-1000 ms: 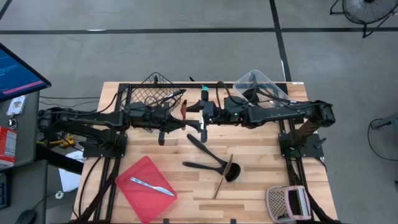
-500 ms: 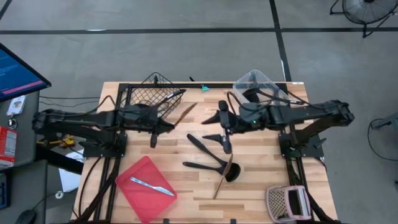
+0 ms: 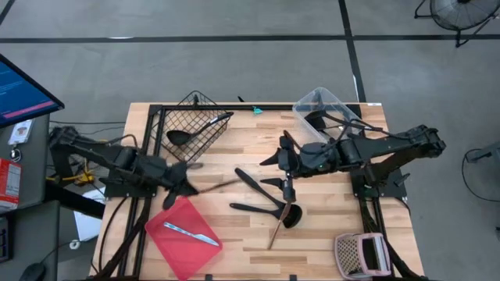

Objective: Pick & Place Kitchen Items
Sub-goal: Put the top gold table knife into the red bin

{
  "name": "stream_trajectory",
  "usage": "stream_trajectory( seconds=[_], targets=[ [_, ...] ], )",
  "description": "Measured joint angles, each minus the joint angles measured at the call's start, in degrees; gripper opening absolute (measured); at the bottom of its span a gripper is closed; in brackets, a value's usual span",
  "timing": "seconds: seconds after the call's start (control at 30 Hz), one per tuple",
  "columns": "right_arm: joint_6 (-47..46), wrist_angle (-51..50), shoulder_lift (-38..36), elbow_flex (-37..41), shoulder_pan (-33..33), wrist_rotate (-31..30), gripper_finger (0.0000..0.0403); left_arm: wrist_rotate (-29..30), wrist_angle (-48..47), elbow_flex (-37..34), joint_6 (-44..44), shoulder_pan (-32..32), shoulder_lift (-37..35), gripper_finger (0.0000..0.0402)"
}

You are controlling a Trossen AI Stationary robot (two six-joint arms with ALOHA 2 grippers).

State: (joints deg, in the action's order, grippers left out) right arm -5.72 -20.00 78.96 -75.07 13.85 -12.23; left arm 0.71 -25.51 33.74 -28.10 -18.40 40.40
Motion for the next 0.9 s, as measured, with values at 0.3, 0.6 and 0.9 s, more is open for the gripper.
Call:
stream_trajectory(
  seconds=[0.3, 0.6, 0.9],
  targets=[
    [-2.3, -2.4, 0.0, 0.0, 0.0, -0.1, 0.0249, -2.8, -8.7, 0.0, -21.7, -21.9, 0.8, 0.0],
    [-2.5, -2.1, 0.0, 0.0, -0.1, -2.7, 0.0249, 0.1, -15.4, 0.0, -30.7, -33.2, 2.7, 0.0001],
    [-3.4, -2.1, 0.0, 0.0, -0.1, -3.1, 0.0249, 1.5, -16.6, -2.9, -30.9, -32.9, 3.6, 0.0002]
  ],
)
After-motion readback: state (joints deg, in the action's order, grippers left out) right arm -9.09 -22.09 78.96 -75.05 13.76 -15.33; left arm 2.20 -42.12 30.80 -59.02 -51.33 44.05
